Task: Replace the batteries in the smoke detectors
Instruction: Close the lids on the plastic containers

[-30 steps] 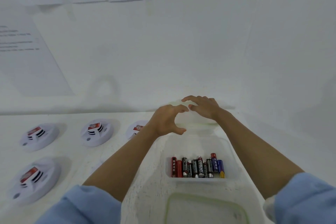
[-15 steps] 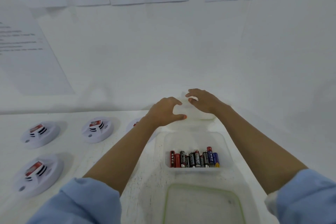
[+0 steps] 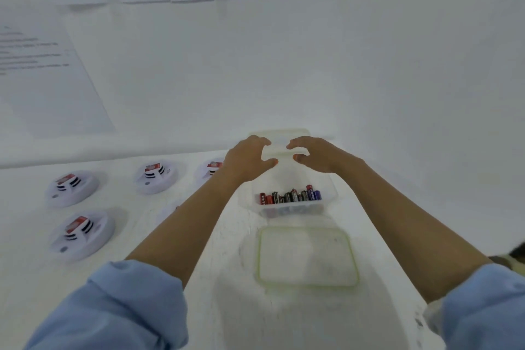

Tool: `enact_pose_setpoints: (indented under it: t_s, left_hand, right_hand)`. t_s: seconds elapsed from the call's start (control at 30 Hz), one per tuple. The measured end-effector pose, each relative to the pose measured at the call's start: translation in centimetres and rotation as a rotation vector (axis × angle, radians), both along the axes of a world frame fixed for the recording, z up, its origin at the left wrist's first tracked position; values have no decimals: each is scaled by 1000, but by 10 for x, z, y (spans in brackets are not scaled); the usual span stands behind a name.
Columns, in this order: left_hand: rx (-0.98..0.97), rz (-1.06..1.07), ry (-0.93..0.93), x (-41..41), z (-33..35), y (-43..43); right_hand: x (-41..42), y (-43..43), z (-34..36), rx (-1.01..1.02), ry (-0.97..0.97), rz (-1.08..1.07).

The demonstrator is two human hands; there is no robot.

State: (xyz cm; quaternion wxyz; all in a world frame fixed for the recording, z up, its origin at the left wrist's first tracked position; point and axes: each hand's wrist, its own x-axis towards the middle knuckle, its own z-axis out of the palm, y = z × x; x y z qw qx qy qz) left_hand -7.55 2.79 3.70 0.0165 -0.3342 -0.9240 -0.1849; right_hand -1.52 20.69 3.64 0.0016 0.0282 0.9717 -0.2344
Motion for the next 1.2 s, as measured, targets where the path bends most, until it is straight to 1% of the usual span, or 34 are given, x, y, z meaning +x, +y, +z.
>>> enact_pose_setpoints:
  t_s: [0.1, 0.27, 0.37, 0.43, 0.47, 0.5, 0.53, 0.57, 0.63, 0.7, 0.77, 0.87, 0.97, 1.07, 1.13, 1.2]
  left_hand:
    - [35, 15, 11, 25, -2, -9]
    - [120, 53, -7, 76, -14, -24]
    - [249, 59, 42, 109, -31, -38]
    - [343, 48, 68, 126, -44, -51]
    - [348, 32, 56, 132, -50, -58]
    - [314, 11, 21, 136, -57, -66]
    - [249, -14, -25, 138, -64, -73]
    - [169, -36, -75, 139, -70, -79]
    - [46, -49, -170, 140, -82, -90]
    - [37, -44, -209, 139, -89, -95]
    - [78, -48, -205, 140, -88, -96]
    - [131, -91, -227, 143, -86, -100]
    - [291, -106, -280, 146, -82, -106]
    - [439, -58, -302, 136, -77, -104]
    - [501, -17, -311, 127, -69, -98]
    - [625, -20, -314, 116, -60, -90]
  right_hand:
    - [28, -5, -2, 6, -5, 6]
    - [78, -12, -11, -18, 49, 39]
    - [110, -16, -22, 7, 203, 89]
    - [134, -18, -29, 23, 305, 74]
    - [145, -19, -33, 24, 339, 61]
    - [155, -18, -37, 30, 353, 58]
    - [162, -18, -42, 50, 330, 64]
    - [168, -17, -47, 86, 263, 80]
    - [177, -13, -55, 184, 47, 119]
    - [183, -6, -63, 199, -99, 124]
    - [186, 0, -68, 128, -120, 112]
    - [188, 7, -70, 58, -80, 143]
    - [188, 13, -66, -43, -27, 166]
    - [183, 16, -57, -179, 71, 134]
    - [174, 14, -49, -308, 143, 76]
    - [162, 11, -40, -497, 233, -31]
